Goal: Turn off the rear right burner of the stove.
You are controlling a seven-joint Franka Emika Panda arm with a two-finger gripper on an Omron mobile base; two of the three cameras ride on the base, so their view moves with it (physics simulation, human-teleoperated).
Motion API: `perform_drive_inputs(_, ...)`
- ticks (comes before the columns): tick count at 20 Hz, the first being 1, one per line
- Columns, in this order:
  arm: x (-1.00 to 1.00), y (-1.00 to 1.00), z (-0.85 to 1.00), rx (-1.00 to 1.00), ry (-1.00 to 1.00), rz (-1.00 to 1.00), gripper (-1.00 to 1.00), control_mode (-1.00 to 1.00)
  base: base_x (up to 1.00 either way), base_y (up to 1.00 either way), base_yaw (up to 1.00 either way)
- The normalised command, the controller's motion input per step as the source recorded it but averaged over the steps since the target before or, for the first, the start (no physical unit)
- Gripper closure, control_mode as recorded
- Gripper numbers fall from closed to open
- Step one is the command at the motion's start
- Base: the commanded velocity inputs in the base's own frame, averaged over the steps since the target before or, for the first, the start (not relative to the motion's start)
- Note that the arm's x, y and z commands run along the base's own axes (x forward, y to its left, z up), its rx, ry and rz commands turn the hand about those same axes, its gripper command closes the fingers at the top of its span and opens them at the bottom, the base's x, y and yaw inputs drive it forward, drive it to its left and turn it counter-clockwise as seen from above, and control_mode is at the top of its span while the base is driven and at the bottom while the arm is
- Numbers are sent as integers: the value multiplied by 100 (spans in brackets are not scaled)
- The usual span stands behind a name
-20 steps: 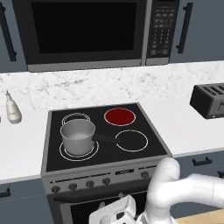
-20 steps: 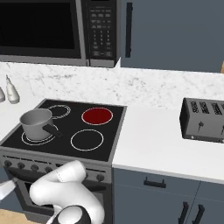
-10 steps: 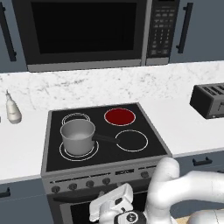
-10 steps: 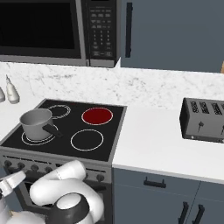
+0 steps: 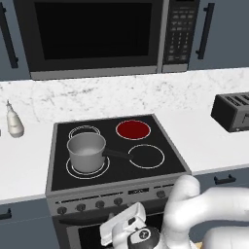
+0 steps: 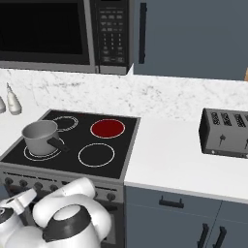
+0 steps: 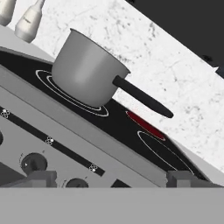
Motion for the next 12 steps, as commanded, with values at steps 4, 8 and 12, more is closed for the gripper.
perform_drive_inputs(4, 33, 33, -30, 0, 0, 1, -100, -100, 0, 0, 0)
perform_drive_inputs(8, 24, 26, -31, 0, -2, 1, -100, -100, 0, 0, 0)
perform_drive_inputs(12, 7, 39, -46, 0, -5, 0, -100, -100, 0, 0, 0)
